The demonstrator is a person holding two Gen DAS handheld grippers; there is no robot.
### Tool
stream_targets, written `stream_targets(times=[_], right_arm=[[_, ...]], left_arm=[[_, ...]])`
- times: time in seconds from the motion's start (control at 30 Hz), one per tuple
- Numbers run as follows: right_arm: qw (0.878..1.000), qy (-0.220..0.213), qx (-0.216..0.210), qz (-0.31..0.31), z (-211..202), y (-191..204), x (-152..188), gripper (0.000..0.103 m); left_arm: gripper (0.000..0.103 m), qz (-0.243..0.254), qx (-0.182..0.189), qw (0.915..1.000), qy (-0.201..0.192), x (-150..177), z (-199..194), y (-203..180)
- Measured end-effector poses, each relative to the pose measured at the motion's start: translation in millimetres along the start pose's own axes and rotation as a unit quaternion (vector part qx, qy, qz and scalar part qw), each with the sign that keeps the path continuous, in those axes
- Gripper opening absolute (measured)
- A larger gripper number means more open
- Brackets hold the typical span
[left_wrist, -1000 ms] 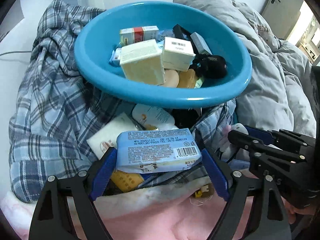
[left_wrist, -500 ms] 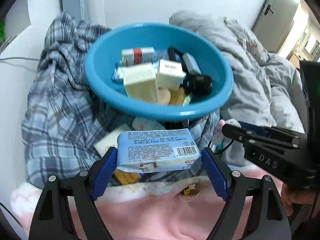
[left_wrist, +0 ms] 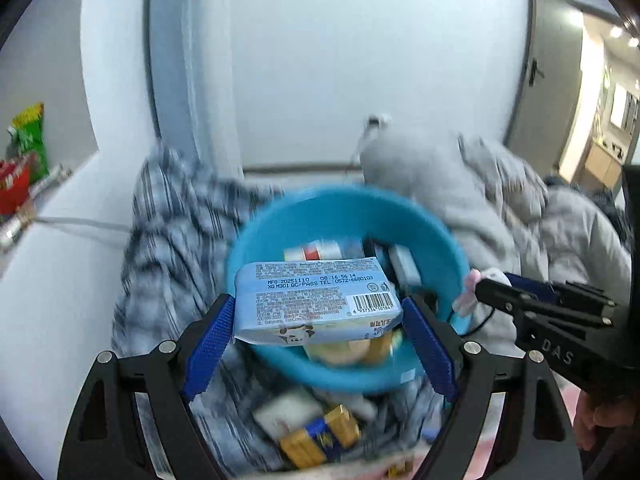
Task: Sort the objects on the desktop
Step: 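Lift the wipes packet and plush toy up over the blue basin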
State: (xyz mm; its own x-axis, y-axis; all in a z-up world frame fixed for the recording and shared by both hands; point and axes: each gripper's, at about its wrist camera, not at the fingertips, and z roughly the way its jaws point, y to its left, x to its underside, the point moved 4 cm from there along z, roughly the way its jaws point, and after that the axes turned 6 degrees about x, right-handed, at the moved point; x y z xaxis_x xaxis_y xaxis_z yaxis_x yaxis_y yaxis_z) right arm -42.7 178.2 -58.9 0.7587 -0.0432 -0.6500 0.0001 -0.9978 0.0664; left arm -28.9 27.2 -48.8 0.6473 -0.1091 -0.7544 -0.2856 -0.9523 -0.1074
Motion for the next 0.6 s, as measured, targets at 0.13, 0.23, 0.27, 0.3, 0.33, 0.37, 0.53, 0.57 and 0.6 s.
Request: stream_targets(times=[0.13, 0.23, 0.27, 0.3, 0.33, 0.37, 0.53, 0.57, 0.6], right_arm=[[0.999, -0.044, 0.002, -0.004, -19.2, 5.0, -33.1, 0.026], [0.997, -0.076, 0.002, -0.008, -34.0, 8.8, -55.9, 0.026], [0.996, -0.085, 0.001, -0.008, -39.0, 9.9, -62.5, 0.026], [0.995, -0.095, -0.001, -0.009, -44.0, 11.1, -69.0, 0.026], [0.995, -0.104, -0.002, -0.009, -48.3, 11.9, -73.8, 0.026], [0.994, -0.113, -0.001, -0.010, -52.3, 12.5, -79.3, 0.026], [0.986, -0.165, 0.009, -0.012, -70.6, 12.4, -94.0, 0.026], [0.985, -0.175, 0.011, -0.012, -73.1, 12.1, -94.2, 0.026], [0.983, -0.181, 0.010, -0.012, -75.1, 11.7, -93.8, 0.026]], left_arm=[[0.086, 0.011, -0.011, 0.9992, -0.038, -33.2, -9.4, 1.6], [0.086, 0.019, -0.030, 0.9970, -0.068, -56.1, -15.1, 3.3], [0.086, 0.019, -0.034, 0.9961, -0.078, -63.0, -17.9, 4.2], [0.086, 0.018, -0.034, 0.9954, -0.087, -69.2, -20.2, 5.2], [0.086, 0.014, -0.033, 0.9946, -0.097, -75.5, -22.8, 6.8], [0.086, 0.008, -0.033, 0.9937, -0.107, -80.8, -25.4, 8.1], [0.086, -0.003, -0.034, 0.9867, -0.159, -96.3, -35.8, 9.6], [0.086, -0.001, -0.032, 0.9859, -0.164, -97.2, -36.2, 8.8], [0.086, 0.003, -0.029, 0.9848, -0.171, -96.8, -37.1, 7.8]])
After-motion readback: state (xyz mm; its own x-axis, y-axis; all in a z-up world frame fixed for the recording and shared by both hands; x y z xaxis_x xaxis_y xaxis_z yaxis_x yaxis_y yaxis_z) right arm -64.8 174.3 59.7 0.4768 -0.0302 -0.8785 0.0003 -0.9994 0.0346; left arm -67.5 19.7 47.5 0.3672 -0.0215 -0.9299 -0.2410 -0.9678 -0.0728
